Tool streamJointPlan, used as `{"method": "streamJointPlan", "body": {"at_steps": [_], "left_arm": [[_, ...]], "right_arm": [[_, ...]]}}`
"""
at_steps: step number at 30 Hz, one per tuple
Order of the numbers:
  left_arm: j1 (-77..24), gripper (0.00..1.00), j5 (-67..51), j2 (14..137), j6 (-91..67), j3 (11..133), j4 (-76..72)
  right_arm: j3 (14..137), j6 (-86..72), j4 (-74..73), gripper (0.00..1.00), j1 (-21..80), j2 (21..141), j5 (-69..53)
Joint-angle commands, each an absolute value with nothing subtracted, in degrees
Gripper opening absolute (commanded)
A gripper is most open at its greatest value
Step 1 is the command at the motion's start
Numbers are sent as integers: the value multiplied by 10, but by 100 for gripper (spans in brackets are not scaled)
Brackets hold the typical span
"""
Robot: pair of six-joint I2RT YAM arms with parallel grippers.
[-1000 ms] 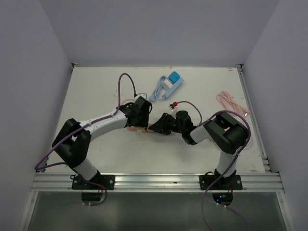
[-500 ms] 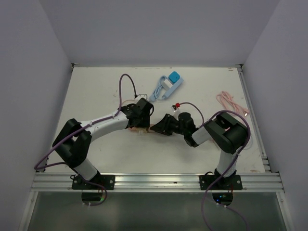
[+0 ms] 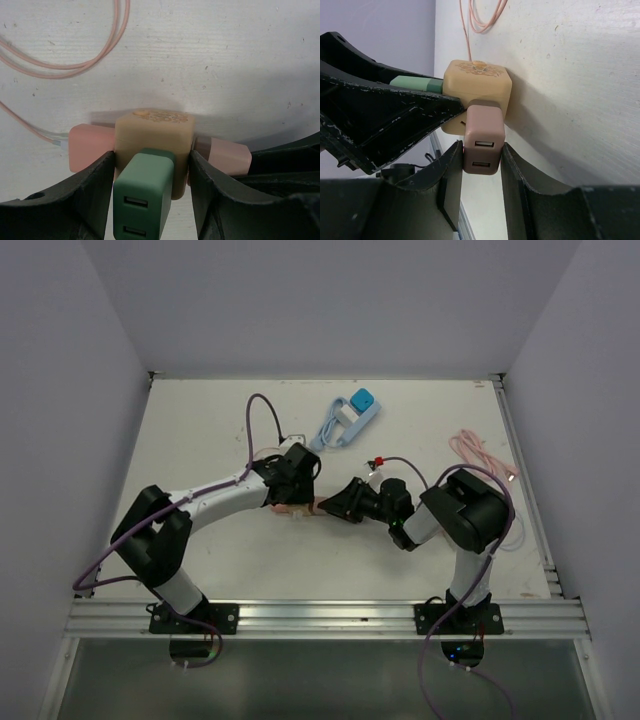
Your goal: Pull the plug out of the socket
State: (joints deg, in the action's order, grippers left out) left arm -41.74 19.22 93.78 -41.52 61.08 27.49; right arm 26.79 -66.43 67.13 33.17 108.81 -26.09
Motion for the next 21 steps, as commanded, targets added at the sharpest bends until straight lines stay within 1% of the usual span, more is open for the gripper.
{"method": "streamJointPlan", "body": {"at_steps": [1,12,21], "left_arm": [[-374,40,323,963,-400,602,345],[-364,40,366,980,-408,610,375],[-355,40,369,978,-403,612,378]], "right_arm": [[245,-660,722,0,316,1064,-297],[237,-642,668,0,307,1012,-300],[224,-643,671,0,285,1000,-310]]}}
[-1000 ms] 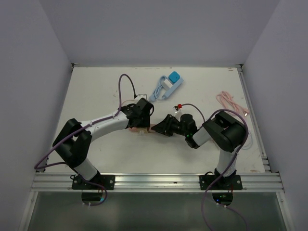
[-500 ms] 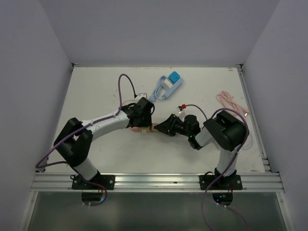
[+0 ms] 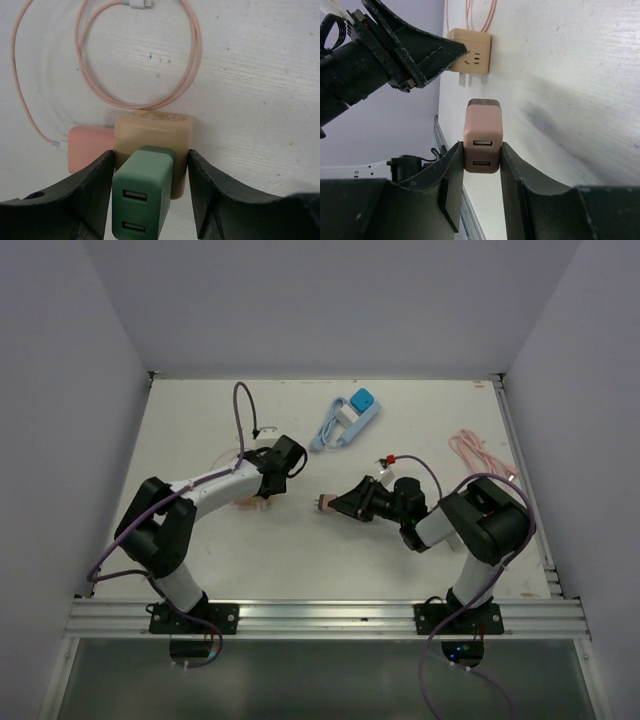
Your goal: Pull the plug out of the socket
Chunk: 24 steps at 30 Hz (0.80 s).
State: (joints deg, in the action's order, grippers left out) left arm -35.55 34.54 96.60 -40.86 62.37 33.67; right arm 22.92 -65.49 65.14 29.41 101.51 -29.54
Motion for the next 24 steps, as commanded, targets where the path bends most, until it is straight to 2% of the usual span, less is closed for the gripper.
{"method": "streamJointPlan", "body": {"at_steps": [1,5,16,22,24], "left_arm": [[-356,41,367,976,-402,613,376],[-356,42,342,963,-382,615,366],[-373,50,275,942,-283,611,314],[-374,58,272,937,-211,612,287],[-374,60,265,932,-195,612,275]], "right_arm": [[223,-642,671,0,283,1003,-310],[223,-632,668,0,273,1013,-307],[239,-568,548,19,255,1009,-273],[239,-551,503,36,240,1007,-255],[241,-546,484,46,237,1006,-251]]}}
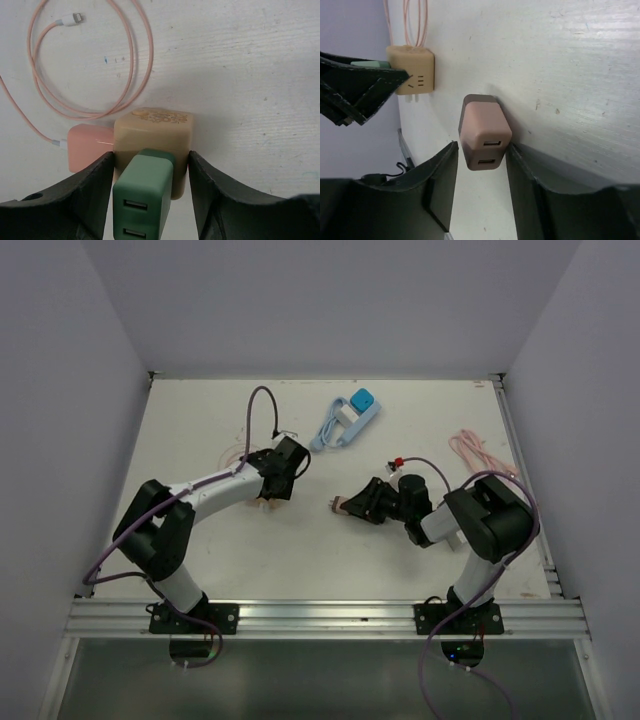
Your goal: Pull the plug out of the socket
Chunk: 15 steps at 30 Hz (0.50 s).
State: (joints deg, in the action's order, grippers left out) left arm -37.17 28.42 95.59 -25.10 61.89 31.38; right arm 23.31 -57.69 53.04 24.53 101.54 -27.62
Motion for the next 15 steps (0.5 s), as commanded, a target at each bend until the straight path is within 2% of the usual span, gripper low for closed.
{"method": "streamJointPlan", "body": {"at_steps": [1,2,8,13,15], "left_arm": [[-374,61,260,931,-183,612,272],[-374,62,258,928,-178,613,268],[-374,73,232,920,-169,624,269],[-374,84,213,904,-180,642,287],[-374,92,211,891,-189,650,302]], "right_arm": [[243,-540,476,50,236,1005,-249],[246,-535,468,58,236,1004,-246],[261,-476,360,83,236,941,-199],[275,-419,258,93,236,863,-158],[279,-405,219,96,238,839,-145]]}}
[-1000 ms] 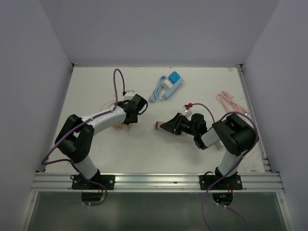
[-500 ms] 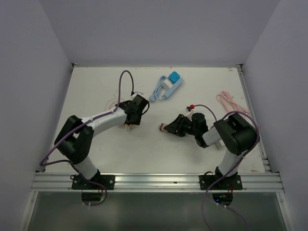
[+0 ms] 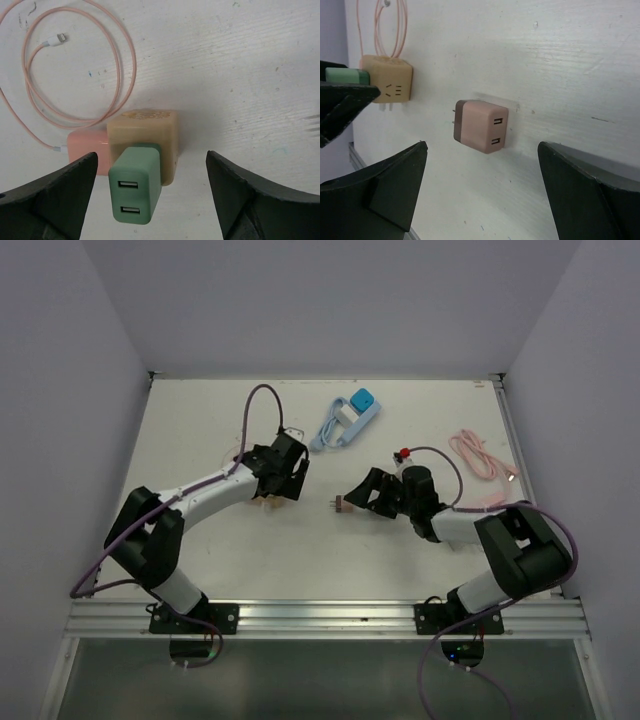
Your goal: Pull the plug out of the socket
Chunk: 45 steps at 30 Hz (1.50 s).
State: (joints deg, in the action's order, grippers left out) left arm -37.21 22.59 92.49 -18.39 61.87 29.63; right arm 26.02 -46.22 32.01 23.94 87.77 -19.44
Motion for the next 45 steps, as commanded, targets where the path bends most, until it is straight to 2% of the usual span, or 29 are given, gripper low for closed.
{"method": "streamJointPlan", "body": {"at_steps": [1,3,8,17,24,35,45], "left_arm": [[-374,93,212,886,-198,658,308],[-374,98,216,869,-206,664,326],[-370,100,234,818,-249,664,365],[-332,100,237,679,-435,547,360],[-338,100,258,638,-601,473,337],[-383,100,340,736,-842,531,428],[-477,100,460,869,-1039,680,582]], "right_arm": [[285,-390,207,97,243,828,-139],[292,-373,171,99,248,794,-122],[314,-321,120,99,290,727,-90],[327,-276,94,99,340,685,-68],[301,-272,117,99,344,676,-69],[271,-257,154,99,344,670,-64],[253,-258,185,99,344,672,-80]]}}
